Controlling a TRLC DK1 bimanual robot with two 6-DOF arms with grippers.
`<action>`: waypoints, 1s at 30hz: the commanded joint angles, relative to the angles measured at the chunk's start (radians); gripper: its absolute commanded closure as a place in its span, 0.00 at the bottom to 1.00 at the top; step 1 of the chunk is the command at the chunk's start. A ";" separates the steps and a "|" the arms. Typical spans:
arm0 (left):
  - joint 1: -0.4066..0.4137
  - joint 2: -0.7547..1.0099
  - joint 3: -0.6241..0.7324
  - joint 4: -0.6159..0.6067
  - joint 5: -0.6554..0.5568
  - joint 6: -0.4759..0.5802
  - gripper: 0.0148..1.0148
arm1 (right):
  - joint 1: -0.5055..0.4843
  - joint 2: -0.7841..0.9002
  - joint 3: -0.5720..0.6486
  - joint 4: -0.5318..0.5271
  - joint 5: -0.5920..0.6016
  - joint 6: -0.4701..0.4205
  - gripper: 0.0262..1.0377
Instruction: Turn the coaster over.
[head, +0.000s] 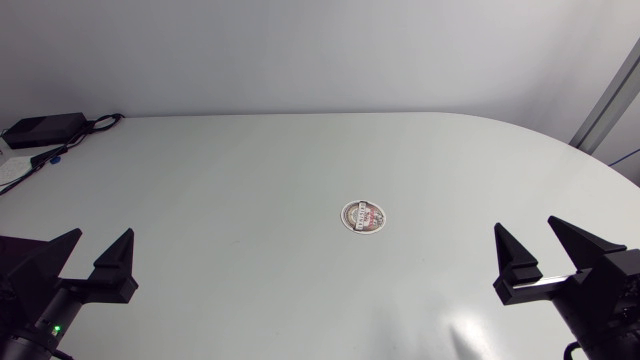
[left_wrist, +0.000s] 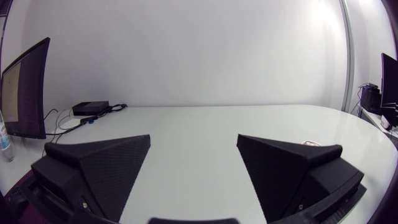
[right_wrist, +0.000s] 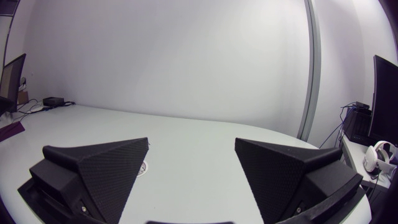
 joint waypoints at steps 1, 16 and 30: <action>-0.007 -0.019 -0.009 -0.026 -0.001 -0.017 0.04 | 0.006 -0.006 -0.042 -0.007 -0.007 0.012 0.03; -0.005 -0.019 -0.009 -0.026 -0.001 -0.017 0.04 | 0.005 -0.007 -0.042 -0.007 -0.007 0.012 0.03; -0.007 -0.019 0.043 -0.029 -0.001 -0.003 0.04 | 0.008 -0.009 -0.002 0.003 0.007 0.009 0.03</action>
